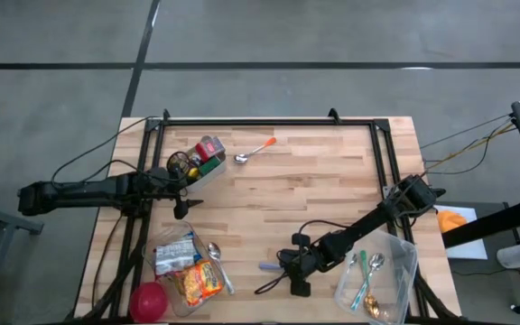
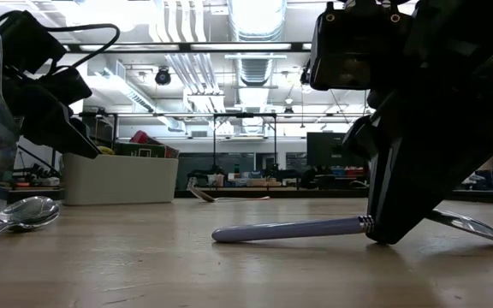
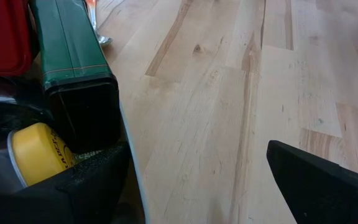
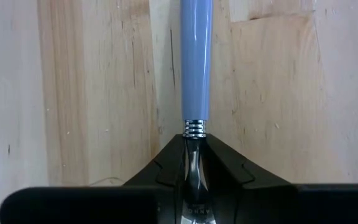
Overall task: Pick & Place Food Item
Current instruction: Put the purple spoon into the white bin
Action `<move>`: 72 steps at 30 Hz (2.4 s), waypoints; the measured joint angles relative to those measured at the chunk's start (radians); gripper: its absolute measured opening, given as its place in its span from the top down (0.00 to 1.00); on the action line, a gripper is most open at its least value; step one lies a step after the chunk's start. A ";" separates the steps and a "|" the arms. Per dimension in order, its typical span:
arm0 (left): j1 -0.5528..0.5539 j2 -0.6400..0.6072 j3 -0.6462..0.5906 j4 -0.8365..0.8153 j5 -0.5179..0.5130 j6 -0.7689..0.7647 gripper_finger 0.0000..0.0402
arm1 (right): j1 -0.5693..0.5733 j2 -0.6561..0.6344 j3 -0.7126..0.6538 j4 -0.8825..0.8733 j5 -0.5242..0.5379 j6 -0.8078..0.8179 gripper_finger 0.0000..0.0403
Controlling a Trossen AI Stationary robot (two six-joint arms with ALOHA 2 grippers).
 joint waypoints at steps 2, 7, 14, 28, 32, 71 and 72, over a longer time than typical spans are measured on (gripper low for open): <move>0.000 0.000 0.000 0.000 0.000 0.000 0.05 | 0.000 0.001 0.000 0.000 0.000 0.000 0.88; 0.000 0.000 0.000 0.000 0.000 0.000 0.05 | 0.000 0.001 0.004 -0.004 0.000 -0.002 0.88; 0.000 0.000 0.000 0.000 0.000 0.000 0.05 | 0.000 -0.018 0.014 -0.028 0.012 -0.005 0.88; 0.000 0.000 0.000 0.002 -0.002 0.000 0.05 | -0.010 -0.203 0.015 -0.116 0.109 0.026 0.88; -0.001 0.000 -0.001 0.005 -0.006 0.000 0.05 | -0.016 -0.285 0.016 -0.127 0.109 0.152 0.88; 0.000 0.000 -0.001 0.012 -0.014 -0.002 0.05 | 0.420 -0.687 0.090 -0.573 0.144 1.367 0.88; 0.000 0.000 -0.001 0.012 -0.014 -0.002 0.05 | 0.442 -0.686 0.106 -0.597 0.167 1.401 0.88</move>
